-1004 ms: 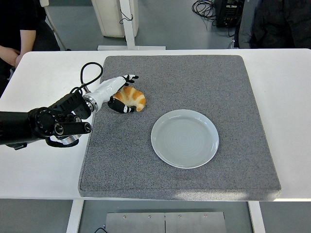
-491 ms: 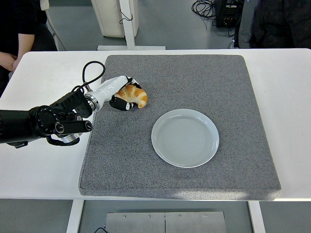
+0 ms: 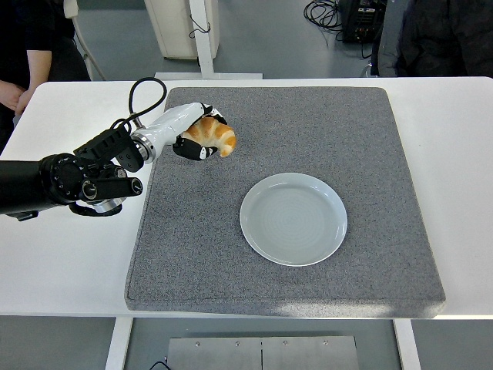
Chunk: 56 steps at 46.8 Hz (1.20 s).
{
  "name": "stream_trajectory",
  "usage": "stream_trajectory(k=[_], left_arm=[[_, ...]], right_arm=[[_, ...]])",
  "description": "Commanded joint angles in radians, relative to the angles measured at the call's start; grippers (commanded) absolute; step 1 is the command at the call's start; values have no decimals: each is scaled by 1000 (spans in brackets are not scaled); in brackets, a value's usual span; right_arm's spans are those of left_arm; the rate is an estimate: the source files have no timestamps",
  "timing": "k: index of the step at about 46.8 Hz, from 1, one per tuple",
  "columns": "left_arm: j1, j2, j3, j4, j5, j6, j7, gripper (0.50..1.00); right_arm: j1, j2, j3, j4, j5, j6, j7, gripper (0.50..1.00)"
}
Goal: Place the bread on the plate
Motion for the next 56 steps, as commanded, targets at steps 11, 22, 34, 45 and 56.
stream_trajectory(k=[11, 22, 34, 45, 56], left_arm=[[-79, 41, 1, 0, 3, -3, 0, 500], [-168, 61, 3, 0, 28, -24, 2, 500], [-253, 70, 1, 0, 28, -72, 9, 500], [-279, 73, 1, 0, 28, -77, 14, 500], [-300, 53, -5, 0, 28, -75, 15, 500]], right_arm=[[0, 0, 0, 0, 0, 0, 0, 1000], [0, 0, 0, 0, 0, -2, 0, 1000], [0, 0, 0, 0, 0, -2, 0, 1000], [0, 0, 0, 0, 0, 0, 0, 1000], [0, 0, 0, 0, 0, 0, 0, 1000]])
